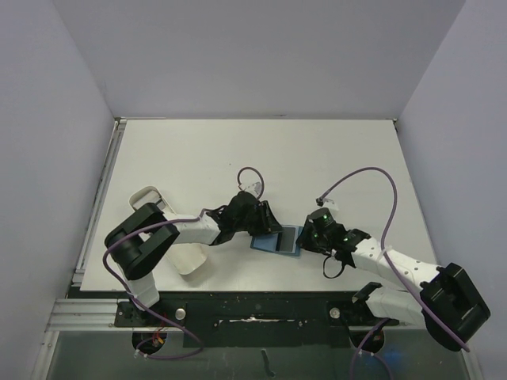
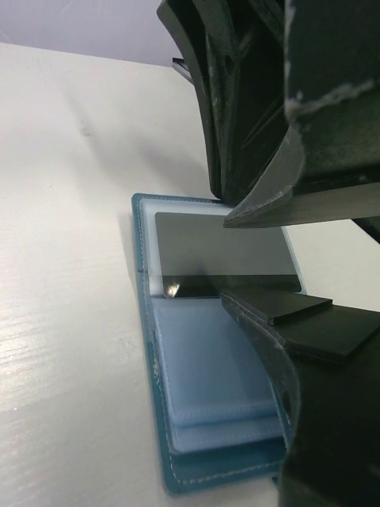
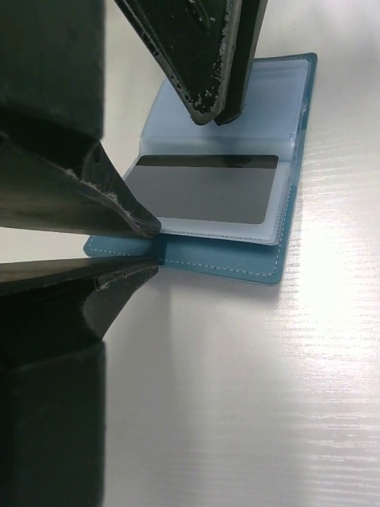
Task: Put the credit cards into the card holder
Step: Insert the credit card into the card holder.
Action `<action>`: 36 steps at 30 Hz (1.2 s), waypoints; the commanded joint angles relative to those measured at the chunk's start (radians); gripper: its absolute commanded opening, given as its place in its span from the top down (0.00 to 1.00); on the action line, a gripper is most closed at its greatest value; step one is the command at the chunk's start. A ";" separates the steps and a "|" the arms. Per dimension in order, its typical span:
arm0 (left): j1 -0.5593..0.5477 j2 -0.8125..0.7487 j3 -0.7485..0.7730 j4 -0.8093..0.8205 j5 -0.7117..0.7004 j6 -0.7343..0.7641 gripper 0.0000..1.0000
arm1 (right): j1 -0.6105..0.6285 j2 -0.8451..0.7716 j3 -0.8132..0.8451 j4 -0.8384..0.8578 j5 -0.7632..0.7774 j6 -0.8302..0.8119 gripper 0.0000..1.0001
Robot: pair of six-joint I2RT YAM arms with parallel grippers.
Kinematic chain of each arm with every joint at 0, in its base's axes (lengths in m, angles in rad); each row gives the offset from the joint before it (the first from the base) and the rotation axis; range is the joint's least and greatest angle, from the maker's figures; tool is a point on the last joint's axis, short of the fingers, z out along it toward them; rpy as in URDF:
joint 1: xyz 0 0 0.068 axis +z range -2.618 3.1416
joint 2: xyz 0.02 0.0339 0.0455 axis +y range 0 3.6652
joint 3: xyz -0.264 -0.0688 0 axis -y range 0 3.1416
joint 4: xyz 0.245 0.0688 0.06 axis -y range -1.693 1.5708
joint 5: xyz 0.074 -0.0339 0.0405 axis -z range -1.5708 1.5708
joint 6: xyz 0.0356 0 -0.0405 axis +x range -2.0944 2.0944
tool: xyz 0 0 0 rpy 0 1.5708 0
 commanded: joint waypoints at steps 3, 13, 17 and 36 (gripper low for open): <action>0.000 -0.008 -0.005 0.084 0.025 -0.004 0.65 | -0.003 0.061 0.052 0.050 0.010 -0.012 0.82; 0.000 0.028 0.010 0.078 0.028 0.009 0.65 | -0.003 0.121 -0.008 0.076 0.017 0.002 0.83; 0.000 0.049 0.013 0.085 0.030 0.008 0.65 | -0.003 0.125 -0.017 0.083 0.017 0.004 0.83; -0.028 0.061 0.004 0.170 0.043 -0.052 0.65 | -0.003 0.098 -0.030 0.076 0.022 0.013 0.83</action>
